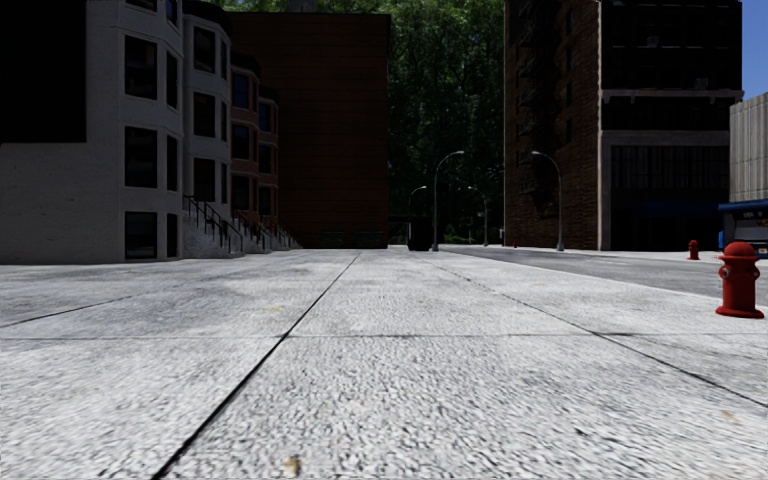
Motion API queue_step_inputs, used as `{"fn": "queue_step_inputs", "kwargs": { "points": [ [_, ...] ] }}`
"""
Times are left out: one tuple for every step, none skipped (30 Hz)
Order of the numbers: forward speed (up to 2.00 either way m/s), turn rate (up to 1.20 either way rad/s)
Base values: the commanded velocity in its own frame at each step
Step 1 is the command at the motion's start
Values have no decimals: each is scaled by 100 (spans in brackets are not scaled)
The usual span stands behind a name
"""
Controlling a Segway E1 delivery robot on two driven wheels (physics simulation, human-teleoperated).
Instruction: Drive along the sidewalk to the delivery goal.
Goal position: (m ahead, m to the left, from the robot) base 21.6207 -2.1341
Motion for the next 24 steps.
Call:
{"fn": "queue_step_inputs", "kwargs": {
  "points": [
    [190, 41],
    [190, 43],
    [190, 34],
    [190, 34],
    [190, 9],
    [190, 1],
    [190, 0],
    [190, 0],
    [190, 0],
    [190, 0],
    [190, 0],
    [190, 0],
    [190, 0],
    [190, 0],
    [190, 0],
    [190, 0],
    [190, 0],
    [190, 0],
    [190, 0],
    [190, 0],
    [190, 0],
    [190, 0],
    [190, 0],
    [190, 0]
  ]
}}
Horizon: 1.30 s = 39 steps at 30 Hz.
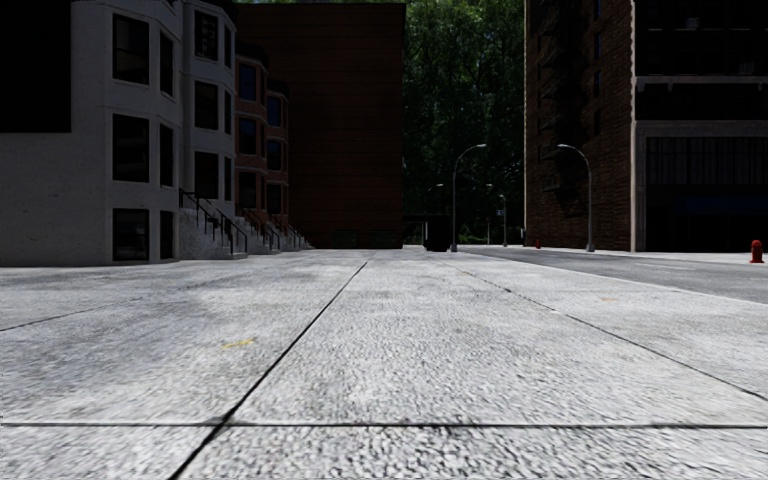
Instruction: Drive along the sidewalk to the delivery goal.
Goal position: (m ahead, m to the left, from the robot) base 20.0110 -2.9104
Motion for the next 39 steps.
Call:
{"fn": "queue_step_inputs", "kwargs": {
  "points": [
    [190, 0],
    [190, 0],
    [190, 0],
    [190, 0],
    [190, 0],
    [190, 0],
    [190, 0],
    [190, 0],
    [190, 0],
    [190, 0],
    [190, 0],
    [190, 0],
    [190, 0],
    [190, 0],
    [190, 0],
    [190, 0],
    [190, 0],
    [190, 0],
    [190, 0],
    [190, 0],
    [190, 0],
    [190, 0],
    [190, 0],
    [190, 0],
    [190, 0],
    [190, 0],
    [190, 0],
    [190, 0],
    [190, 0],
    [190, 0],
    [190, 0],
    [190, 0],
    [190, 0],
    [190, 0],
    [190, 0],
    [190, 0],
    [190, 0],
    [190, 0],
    [190, 0]
  ]
}}
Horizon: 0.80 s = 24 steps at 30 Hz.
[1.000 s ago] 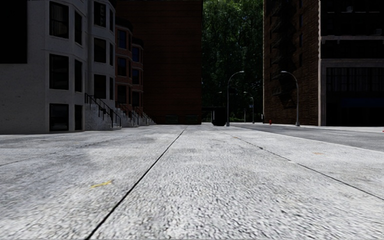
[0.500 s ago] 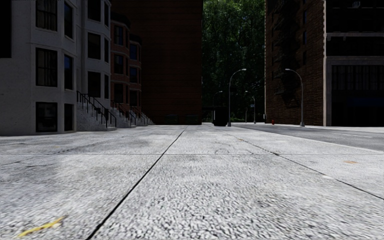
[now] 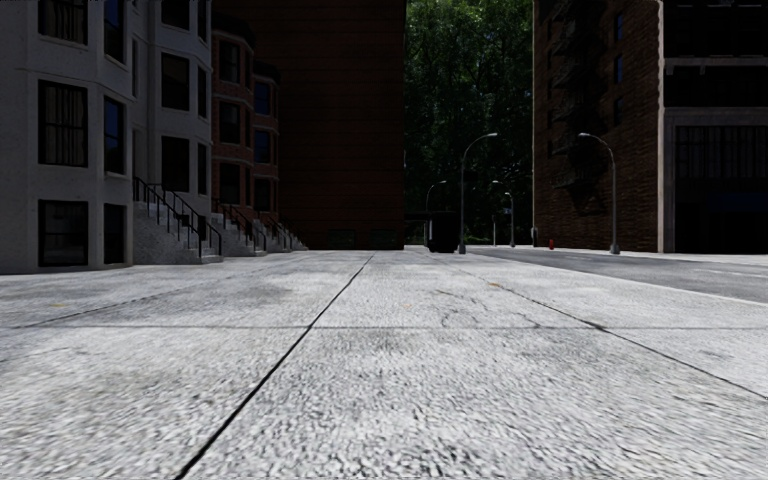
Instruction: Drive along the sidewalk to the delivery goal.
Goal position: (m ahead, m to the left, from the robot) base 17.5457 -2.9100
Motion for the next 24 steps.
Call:
{"fn": "queue_step_inputs", "kwargs": {
  "points": [
    [190, 0],
    [190, 0],
    [190, 0],
    [190, 0],
    [190, 0],
    [190, 0],
    [191, 0],
    [193, 0],
    [200, 0],
    [200, 0],
    [200, 0],
    [200, 0],
    [200, 0],
    [200, 0],
    [200, 0],
    [200, 0],
    [200, 0],
    [200, 0],
    [200, 0],
    [200, 0],
    [200, 0],
    [200, 0],
    [200, 0],
    [200, 0]
  ]
}}
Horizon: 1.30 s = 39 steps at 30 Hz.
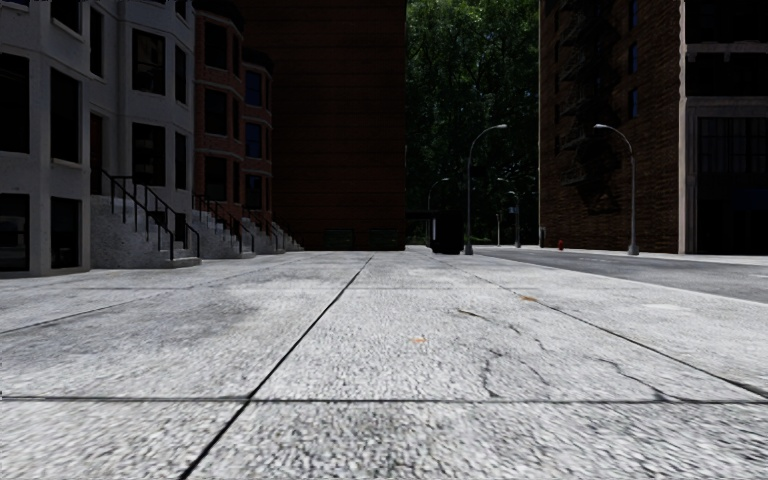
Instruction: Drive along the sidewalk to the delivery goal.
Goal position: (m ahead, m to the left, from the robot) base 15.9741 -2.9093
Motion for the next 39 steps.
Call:
{"fn": "queue_step_inputs", "kwargs": {
  "points": [
    [200, 0],
    [200, 0],
    [200, 0],
    [200, 0],
    [200, 0],
    [200, 0],
    [200, 0],
    [200, 0],
    [200, 0],
    [200, 0],
    [200, 0],
    [200, 0],
    [200, 0],
    [200, 0],
    [200, 0],
    [200, 0],
    [200, 0],
    [200, 0],
    [200, 0],
    [200, 0],
    [200, 0],
    [200, 0],
    [200, 0],
    [200, 0],
    [200, 0],
    [200, 0],
    [200, 0],
    [200, 0],
    [200, 0],
    [200, 0],
    [200, 0],
    [200, 0],
    [200, 0],
    [200, 0],
    [200, 0],
    [200, 0],
    [200, 0],
    [200, 0],
    [200, 0]
  ]
}}
